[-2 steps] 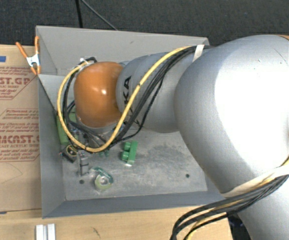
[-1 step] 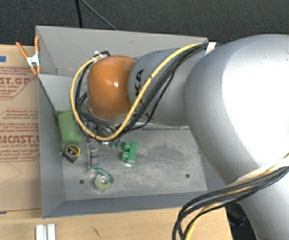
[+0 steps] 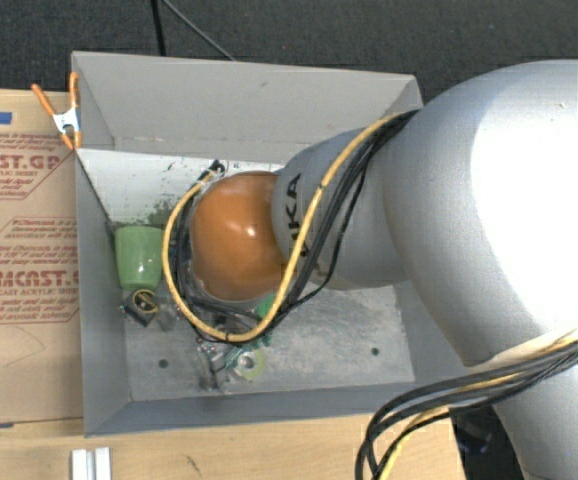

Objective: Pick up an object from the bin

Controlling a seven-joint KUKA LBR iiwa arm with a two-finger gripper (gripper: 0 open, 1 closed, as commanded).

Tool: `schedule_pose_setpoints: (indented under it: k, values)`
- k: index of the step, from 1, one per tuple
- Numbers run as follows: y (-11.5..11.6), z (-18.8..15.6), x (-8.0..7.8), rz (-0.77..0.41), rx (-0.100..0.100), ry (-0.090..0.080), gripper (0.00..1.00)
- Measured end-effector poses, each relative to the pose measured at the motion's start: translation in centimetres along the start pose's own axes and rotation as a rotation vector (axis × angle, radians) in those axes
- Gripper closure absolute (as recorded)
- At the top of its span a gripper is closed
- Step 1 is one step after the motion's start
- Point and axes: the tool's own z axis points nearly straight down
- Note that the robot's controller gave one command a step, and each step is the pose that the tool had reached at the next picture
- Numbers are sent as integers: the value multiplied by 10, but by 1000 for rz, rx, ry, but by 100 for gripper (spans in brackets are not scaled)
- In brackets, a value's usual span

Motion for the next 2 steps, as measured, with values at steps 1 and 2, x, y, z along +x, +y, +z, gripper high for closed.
schedule_pose_setpoints:
  k: [1,2]
  values:
    - [-125,-7,58,-167,4,0,0]
    - [-142,0,19,166,0,-4,0]
